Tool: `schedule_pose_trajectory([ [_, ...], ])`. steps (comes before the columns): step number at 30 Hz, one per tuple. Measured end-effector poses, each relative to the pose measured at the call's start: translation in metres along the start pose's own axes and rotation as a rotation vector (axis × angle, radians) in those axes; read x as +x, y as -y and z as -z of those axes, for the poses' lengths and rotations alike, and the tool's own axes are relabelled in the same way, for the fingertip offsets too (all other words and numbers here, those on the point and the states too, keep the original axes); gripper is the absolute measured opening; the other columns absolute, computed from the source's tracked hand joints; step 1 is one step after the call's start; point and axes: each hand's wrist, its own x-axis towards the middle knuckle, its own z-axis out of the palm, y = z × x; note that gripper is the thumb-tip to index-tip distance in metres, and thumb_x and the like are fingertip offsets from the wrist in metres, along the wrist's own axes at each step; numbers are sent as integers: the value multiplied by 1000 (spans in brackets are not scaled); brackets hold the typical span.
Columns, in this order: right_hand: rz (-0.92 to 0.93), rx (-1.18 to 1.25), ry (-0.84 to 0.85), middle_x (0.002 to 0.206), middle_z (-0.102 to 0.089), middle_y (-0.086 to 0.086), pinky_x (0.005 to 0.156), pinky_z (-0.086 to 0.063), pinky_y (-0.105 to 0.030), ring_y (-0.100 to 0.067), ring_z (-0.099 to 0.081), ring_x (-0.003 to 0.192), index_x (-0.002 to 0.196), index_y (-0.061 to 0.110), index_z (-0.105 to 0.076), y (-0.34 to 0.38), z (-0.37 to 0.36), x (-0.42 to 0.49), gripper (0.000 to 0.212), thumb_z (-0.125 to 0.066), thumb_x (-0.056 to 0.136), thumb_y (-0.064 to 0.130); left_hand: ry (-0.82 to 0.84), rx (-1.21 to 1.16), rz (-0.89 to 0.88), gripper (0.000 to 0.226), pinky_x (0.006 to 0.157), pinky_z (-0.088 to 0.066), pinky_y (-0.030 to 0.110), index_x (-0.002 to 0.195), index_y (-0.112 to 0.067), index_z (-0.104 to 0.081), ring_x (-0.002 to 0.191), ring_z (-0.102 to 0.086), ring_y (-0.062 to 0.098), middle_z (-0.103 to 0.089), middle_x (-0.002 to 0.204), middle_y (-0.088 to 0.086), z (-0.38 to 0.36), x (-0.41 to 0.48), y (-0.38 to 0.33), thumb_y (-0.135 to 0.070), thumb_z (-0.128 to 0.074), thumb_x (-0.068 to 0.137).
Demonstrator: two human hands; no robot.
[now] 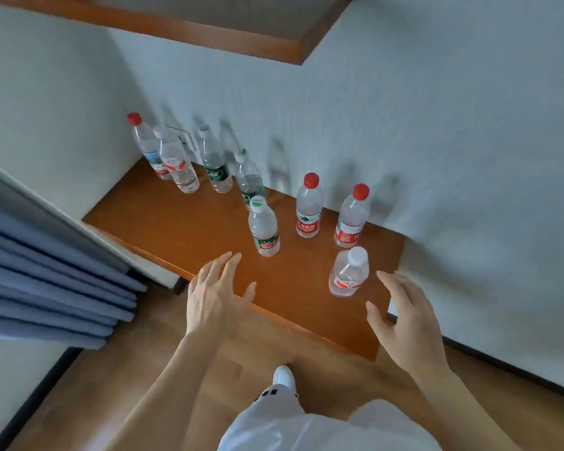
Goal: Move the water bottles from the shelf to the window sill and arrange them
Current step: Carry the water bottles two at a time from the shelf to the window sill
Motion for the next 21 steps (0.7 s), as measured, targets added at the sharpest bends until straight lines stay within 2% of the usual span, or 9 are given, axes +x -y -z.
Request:
schedule_pose_trajectory([
  [5,-275,148,115,146,-53,2,102,-52,-48,-22,-51,133,145,33,-40,-6,-24,5,78,-63,80,68,110,-254,90,71,99,-49,46,146,-30,-34,136,-41,22,-41,151,-2,-26,46,14,-57,-61,86],
  [9,-364,261,175,150,-47,6,109,-46,-46,-18,-46,137,147,36,-37,-12,-44,24,94,-68,67,75,206,-454,226,93,95,-51,42,150,-31,-24,134,-43,23,-32,155,2,-43,78,6,-58,-73,76],
  [14,-398,408,215,147,-48,9,110,-45,-40,-12,-46,135,146,37,-35,-20,-72,42,104,-85,58,64,210,-611,293,107,100,-48,43,150,-30,-23,133,-44,20,-34,154,-1,-53,114,-10,-53,-83,65],
  [18,-361,531,216,138,-55,12,107,-45,-25,-8,-51,130,147,30,-38,-22,-88,48,109,-82,55,71,257,-735,306,107,105,-45,45,147,-33,-24,133,-42,18,-36,152,-3,-62,125,-15,-47,-88,62],
  [21,-317,563,182,130,-61,8,103,-49,-23,-11,-58,122,142,19,-45,-23,-98,52,103,-80,60,71,256,-783,311,105,108,-43,44,149,-29,-24,135,-41,19,-38,151,-2,-65,127,-24,-41,-88,66],
])
